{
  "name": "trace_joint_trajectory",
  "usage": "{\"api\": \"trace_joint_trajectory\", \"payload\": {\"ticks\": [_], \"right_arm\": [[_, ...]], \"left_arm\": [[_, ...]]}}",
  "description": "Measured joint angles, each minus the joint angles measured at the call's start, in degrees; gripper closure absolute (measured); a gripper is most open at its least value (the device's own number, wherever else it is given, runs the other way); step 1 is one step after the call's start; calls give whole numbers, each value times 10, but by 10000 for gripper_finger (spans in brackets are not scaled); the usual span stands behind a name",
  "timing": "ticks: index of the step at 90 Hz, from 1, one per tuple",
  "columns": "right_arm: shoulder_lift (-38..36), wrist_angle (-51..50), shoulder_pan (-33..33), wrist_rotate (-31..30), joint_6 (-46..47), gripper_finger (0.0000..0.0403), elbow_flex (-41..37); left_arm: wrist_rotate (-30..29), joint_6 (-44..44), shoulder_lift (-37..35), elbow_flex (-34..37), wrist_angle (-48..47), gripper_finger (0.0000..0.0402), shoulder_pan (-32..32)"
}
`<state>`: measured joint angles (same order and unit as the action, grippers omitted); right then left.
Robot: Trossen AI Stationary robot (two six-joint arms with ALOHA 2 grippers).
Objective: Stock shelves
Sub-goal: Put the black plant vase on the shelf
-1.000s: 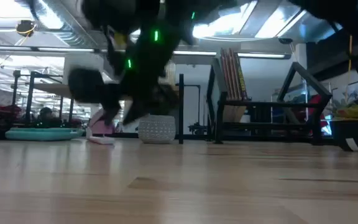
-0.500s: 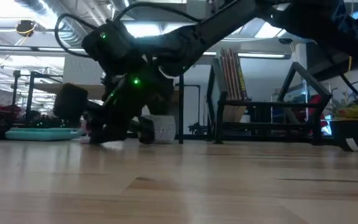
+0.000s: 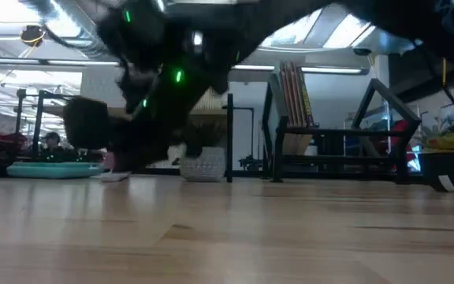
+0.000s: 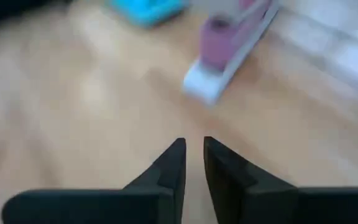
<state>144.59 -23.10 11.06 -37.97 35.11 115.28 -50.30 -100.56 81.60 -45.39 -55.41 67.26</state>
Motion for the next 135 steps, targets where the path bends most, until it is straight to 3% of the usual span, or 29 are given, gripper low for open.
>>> {"api": "trace_joint_trajectory", "payload": {"ticks": [9,18,40,51,62,75,86,97,109,124,135], "right_arm": [[-31,-136,53,-57,-2,344,0],[-68,-302,110,-69,52,329,0],[-143,-680,232,48,263,269,-2],[-205,-641,266,116,251,238,-67],[-251,-674,292,177,334,218,-157],[-305,-615,346,227,492,206,-286],[-317,-594,384,286,655,205,-368],[-319,-600,403,348,778,205,-425],[-319,-585,404,350,806,205,-471],[-333,-579,403,340,821,205,-529],[-384,-525,413,319,865,205,-596]], "left_arm": [[-5,5,0,0,19,400,3],[-20,12,0,0,36,400,2],[-99,84,0,0,110,400,-10],[-104,132,0,0,139,400,-30],[-104,170,3,0,164,400,-47],[-117,230,3,0,219,400,-82],[-111,366,3,0,315,400,-139],[-48,534,4,0,439,400,-213],[49,682,14,0,559,400,-292],[153,734,39,0,614,400,-356],[188,734,63,0,616,400,-370]]}}
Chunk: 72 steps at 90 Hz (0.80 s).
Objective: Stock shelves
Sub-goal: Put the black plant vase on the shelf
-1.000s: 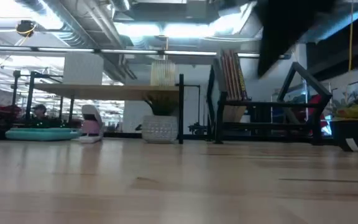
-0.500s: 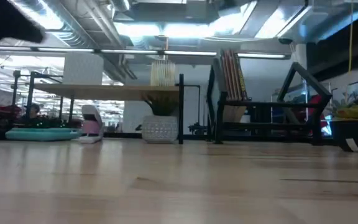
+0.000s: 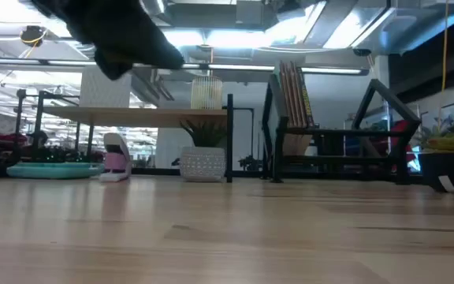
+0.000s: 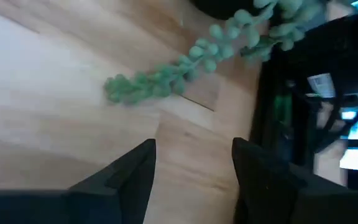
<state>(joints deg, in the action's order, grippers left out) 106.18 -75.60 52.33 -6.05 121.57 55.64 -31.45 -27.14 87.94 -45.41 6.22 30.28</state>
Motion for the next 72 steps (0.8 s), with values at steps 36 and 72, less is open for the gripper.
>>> {"api": "trace_joint_trajectory", "payload": {"ticks": [36,72], "right_arm": [[-96,81,5,-125,57,205,-121],[-96,241,5,-288,-133,205,-107]], "left_arm": [[19,-27,55,0,2,400,14],[18,-25,56,0,5,400,23]]}}
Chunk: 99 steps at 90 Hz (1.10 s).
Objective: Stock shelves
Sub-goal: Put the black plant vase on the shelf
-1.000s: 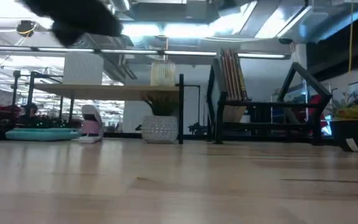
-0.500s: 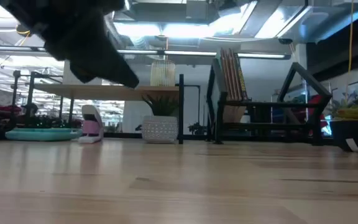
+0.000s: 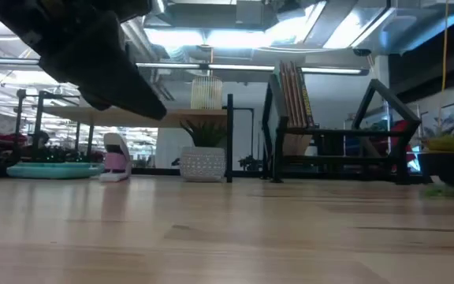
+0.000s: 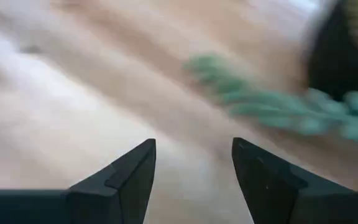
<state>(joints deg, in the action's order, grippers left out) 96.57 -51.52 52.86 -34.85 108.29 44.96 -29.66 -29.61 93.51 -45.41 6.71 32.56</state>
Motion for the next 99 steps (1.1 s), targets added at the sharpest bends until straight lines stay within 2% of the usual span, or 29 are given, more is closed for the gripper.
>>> {"api": "trace_joint_trajectory", "payload": {"ticks": [6,11,26,36,54,61,87,92,99], "right_arm": [[0,-2,0,8,-34,205,19],[0,-34,0,40,-27,205,36],[0,-176,0,206,74,205,62],[0,-249,0,262,143,205,51],[0,-263,0,292,218,205,-6],[0,-258,0,310,221,205,-27],[0,-251,0,297,212,205,-33],[0,-244,0,281,199,205,-31],[0,-214,0,212,167,205,-21]], "left_arm": [[-1,0,0,0,0,400,0],[-1,0,0,0,0,400,0],[-1,0,0,0,-1,400,0],[-1,0,0,0,-1,400,0],[-1,0,0,0,0,400,0],[-1,0,0,0,0,400,0],[-1,2,0,0,0,400,0],[-1,2,0,0,0,400,0],[-1,2,0,0,0,400,0]]}}
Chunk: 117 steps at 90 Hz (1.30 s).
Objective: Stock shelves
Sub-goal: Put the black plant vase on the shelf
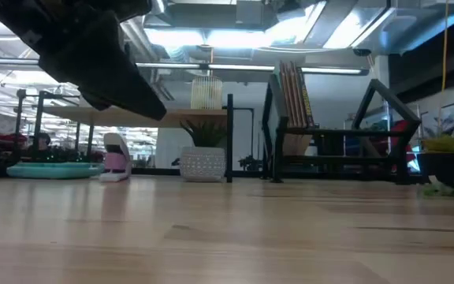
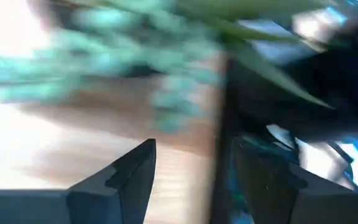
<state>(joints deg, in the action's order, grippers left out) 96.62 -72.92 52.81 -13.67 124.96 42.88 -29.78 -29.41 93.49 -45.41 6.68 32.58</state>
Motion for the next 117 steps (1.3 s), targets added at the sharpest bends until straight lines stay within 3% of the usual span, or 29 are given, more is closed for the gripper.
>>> {"api": "trace_joint_trajectory", "payload": {"ticks": [6,29,46,65,71,91,101,117], "right_arm": [[0,7,-9,-46,-14,205,4],[0,9,-75,-110,-99,205,3],[0,112,-133,-167,-248,205,3],[0,219,-163,-167,-463,205,29],[0,168,-162,-166,-475,205,65],[0,-167,-200,-157,-451,205,239],[-36,-148,-277,-167,-538,205,271],[-102,-157,-458,-212,-607,205,284]], "left_arm": [[0,0,0,0,0,400,0],[0,-1,0,0,0,400,0],[0,-1,-1,0,0,400,0],[0,-2,-1,0,0,400,0],[0,-2,-1,0,0,400,0],[0,0,-1,0,9,400,-1],[1,25,-1,1,59,400,-1],[18,53,-1,-2,98,400,-3]]}}
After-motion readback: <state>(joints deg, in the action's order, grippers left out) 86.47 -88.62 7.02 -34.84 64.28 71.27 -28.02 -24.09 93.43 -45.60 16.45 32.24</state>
